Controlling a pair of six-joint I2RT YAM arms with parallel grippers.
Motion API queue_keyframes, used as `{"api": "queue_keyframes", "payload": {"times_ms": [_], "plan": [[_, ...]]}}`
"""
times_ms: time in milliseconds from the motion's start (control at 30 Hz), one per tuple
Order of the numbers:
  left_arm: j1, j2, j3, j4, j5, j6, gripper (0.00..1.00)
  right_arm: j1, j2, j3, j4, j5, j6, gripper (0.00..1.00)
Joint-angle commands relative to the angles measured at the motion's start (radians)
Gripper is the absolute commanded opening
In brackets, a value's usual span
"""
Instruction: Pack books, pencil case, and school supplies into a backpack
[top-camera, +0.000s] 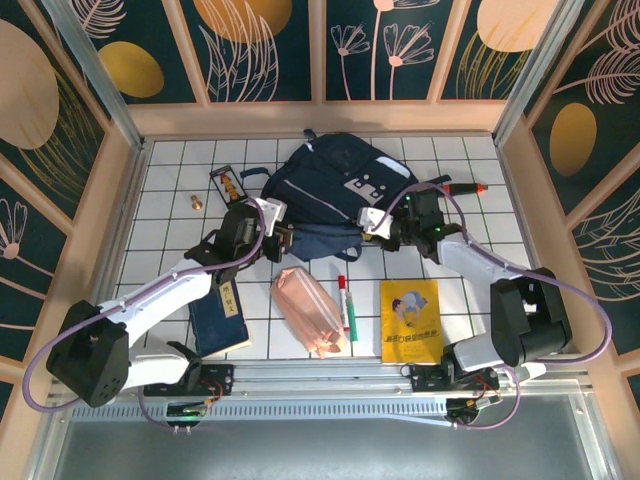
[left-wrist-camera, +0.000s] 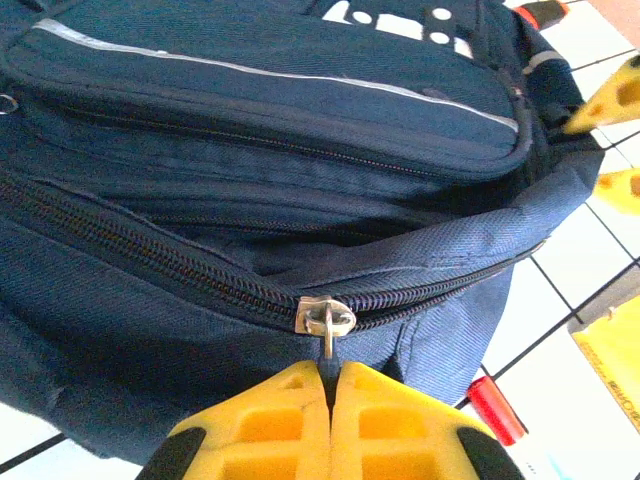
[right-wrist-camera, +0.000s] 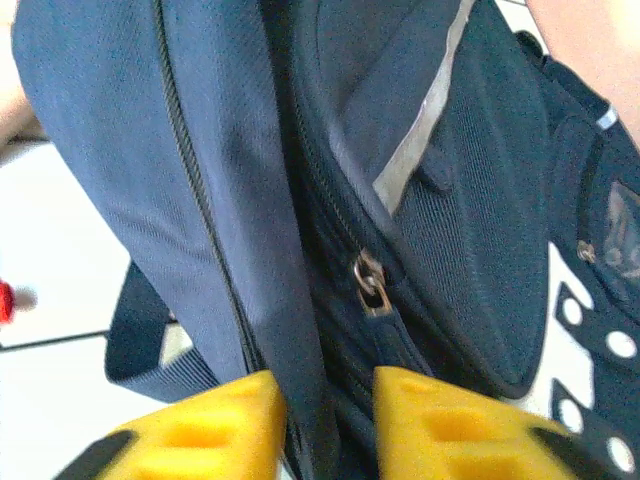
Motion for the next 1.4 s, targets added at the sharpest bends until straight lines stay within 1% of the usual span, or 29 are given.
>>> {"api": "queue_keyframes", "payload": {"times_ms": [0,67,133,233,333,500,567,633,733,767,833,900,967,1067,1200,1267,1300,1367], "plan": [[0.003,0.014,0.047,0.104,0.085,-0.009,0.00,0.040,-0.030,0.055,-0.003,-0.094,0.086,0.42],[0.002,0.025,0.052,0.122,0.106,-0.023,0.00,0.065,-0.028,0.099,-0.036,-0.138,0.112,0.47],[0.000,0.035,0.058,0.135,0.128,-0.033,0.00,0.104,-0.011,0.130,-0.027,-0.165,0.152,0.50],[-0.004,0.048,0.068,0.144,0.146,-0.039,0.00,0.169,0.041,0.172,-0.012,-0.161,0.204,0.53],[-0.003,0.052,0.064,0.165,0.159,-0.047,0.00,0.195,0.102,0.219,-0.026,-0.182,0.234,0.55],[-0.003,0.053,0.057,0.177,0.167,-0.052,0.00,0.196,0.159,0.257,-0.061,-0.158,0.224,0.54],[-0.003,0.051,0.051,0.179,0.167,-0.052,0.00,0.196,0.166,0.255,-0.063,-0.142,0.221,0.50],[-0.004,0.046,0.046,0.181,0.165,-0.048,0.00,0.196,0.170,0.246,-0.051,-0.106,0.230,0.34],[-0.003,0.033,0.044,0.176,0.143,-0.034,0.00,0.196,0.173,0.240,-0.049,-0.033,0.218,0.04],[-0.003,0.027,0.044,0.165,0.121,-0.021,0.00,0.196,0.168,0.238,-0.061,-0.025,0.199,0.00],[-0.004,0.013,0.052,0.119,0.036,0.031,0.00,0.196,0.151,0.240,-0.101,-0.030,0.140,0.00],[0.002,-0.005,0.044,0.090,-0.085,0.112,0.00,0.196,0.119,0.229,-0.139,-0.033,0.069,0.00],[0.033,-0.004,0.042,0.081,-0.150,0.151,0.00,0.196,0.085,0.211,-0.145,-0.017,0.023,0.00],[0.109,0.041,0.073,0.049,-0.123,0.174,0.00,0.196,0.036,0.178,-0.148,0.013,-0.043,0.00],[0.203,0.117,0.115,0.020,-0.144,0.167,0.00,0.231,-0.016,0.124,-0.154,0.087,-0.119,0.00],[0.254,0.144,0.114,0.041,-0.175,0.126,0.00,0.235,-0.041,0.094,-0.161,0.108,-0.149,0.00],[0.286,0.154,0.098,0.075,-0.180,0.080,0.00,0.236,-0.058,0.078,-0.160,0.114,-0.158,0.00],[0.350,0.176,0.071,0.152,-0.108,-0.003,0.00,0.235,-0.087,0.042,-0.144,0.129,-0.172,0.00]]}}
